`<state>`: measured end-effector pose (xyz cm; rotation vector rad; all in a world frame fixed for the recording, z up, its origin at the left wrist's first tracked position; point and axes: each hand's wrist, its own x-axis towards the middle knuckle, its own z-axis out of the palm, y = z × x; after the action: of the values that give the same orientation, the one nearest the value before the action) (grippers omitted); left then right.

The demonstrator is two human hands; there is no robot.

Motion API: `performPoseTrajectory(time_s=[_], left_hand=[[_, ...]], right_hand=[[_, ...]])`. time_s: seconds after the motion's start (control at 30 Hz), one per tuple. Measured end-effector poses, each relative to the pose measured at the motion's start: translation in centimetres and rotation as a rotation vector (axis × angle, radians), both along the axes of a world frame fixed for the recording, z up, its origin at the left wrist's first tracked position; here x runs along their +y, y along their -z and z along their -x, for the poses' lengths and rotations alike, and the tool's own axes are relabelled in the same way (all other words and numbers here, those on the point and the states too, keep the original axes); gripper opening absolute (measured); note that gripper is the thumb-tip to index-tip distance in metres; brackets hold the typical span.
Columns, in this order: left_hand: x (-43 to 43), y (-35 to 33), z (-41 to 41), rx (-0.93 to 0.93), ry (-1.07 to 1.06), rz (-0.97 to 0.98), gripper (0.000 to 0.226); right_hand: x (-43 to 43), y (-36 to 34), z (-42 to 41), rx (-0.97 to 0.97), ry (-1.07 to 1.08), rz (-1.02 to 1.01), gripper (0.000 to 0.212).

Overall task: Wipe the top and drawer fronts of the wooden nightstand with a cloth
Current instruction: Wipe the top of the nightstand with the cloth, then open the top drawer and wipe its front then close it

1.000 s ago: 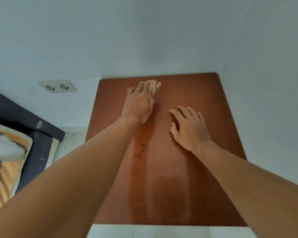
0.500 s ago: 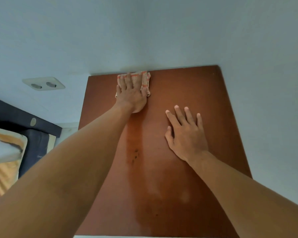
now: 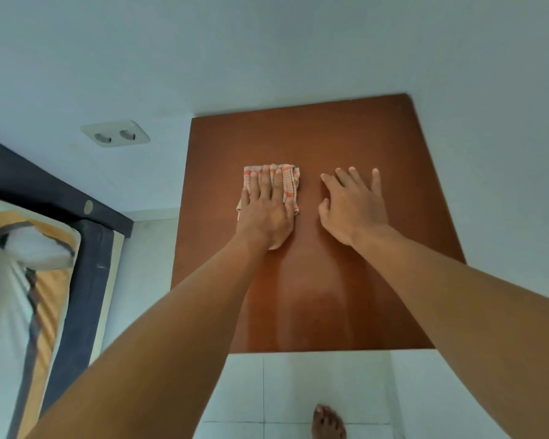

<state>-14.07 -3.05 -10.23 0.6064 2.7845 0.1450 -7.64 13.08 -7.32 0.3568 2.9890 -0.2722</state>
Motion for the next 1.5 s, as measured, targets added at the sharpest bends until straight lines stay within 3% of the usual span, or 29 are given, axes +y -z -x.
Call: performPoseTrajectory(time_s=[0.2,0.43,0.6,0.7,0.77,0.9,1.0,1.13,1.23,1.3,1.4,1.5], left_hand=[[-3.8,-0.5,-8.6,-0.012,0.053,-0.010,0.067],[-9.3,0.1,-19.6,0.028,0.140,-0.046,0.072],[-12.5,1.3,-24.6,0.079,0.214,0.004,0.062],[-14.2,1.7,-27.1,0.009,0.396,0.013,0.078],[-15.9,1.4,-29.8,-0.085,0.438,0.013,0.074],[-19.0,0.5,-33.6,-0.150,0.242,-0.011,0.063],[-19.4,-0.5,-34.4,-0.056,0.223,-0.060,0.061],[-20.0,-1.3,-35.1,0.008,0.205,-0.146,0.060],[-20.3,-2.0,-35.6,0.037,0.218,-0.197,0.062],[-20.7,-2.4,-35.7,0.041,0.232,-0.264,0.063],[-21.9,-3.1,-35.2,0.062,0.245,-0.431,0.062],[-23.1,-3.4,-33.9,0.156,0.097,-0.508,0.050]], right_hand=[[-4.6,0.0,-10.1,0.051,-0.076,-0.030,0.054],[-8.7,0.4,-18.1,0.032,-0.018,-0.106,0.057],[-11.5,0.1,-22.9,0.049,0.063,-0.075,0.059],[-13.4,0.3,-26.3,0.066,0.062,-0.047,0.059],[-14.5,0.3,-28.2,0.073,0.055,-0.013,0.058],[-16.4,-0.4,-30.8,-0.033,0.054,0.211,0.056],[-17.5,-0.5,-31.3,-0.189,0.239,0.556,0.052],[-19.7,-1.0,-29.9,-0.195,0.503,0.917,0.030],[-20.2,-1.7,-28.8,-0.277,0.695,1.259,0.034],[-20.3,-1.9,-28.1,-0.274,0.653,1.296,0.026],[-20.0,-1.9,-27.2,-0.205,0.584,1.171,0.019],[-19.5,-2.4,-27.1,-0.232,0.482,1.044,0.019]])
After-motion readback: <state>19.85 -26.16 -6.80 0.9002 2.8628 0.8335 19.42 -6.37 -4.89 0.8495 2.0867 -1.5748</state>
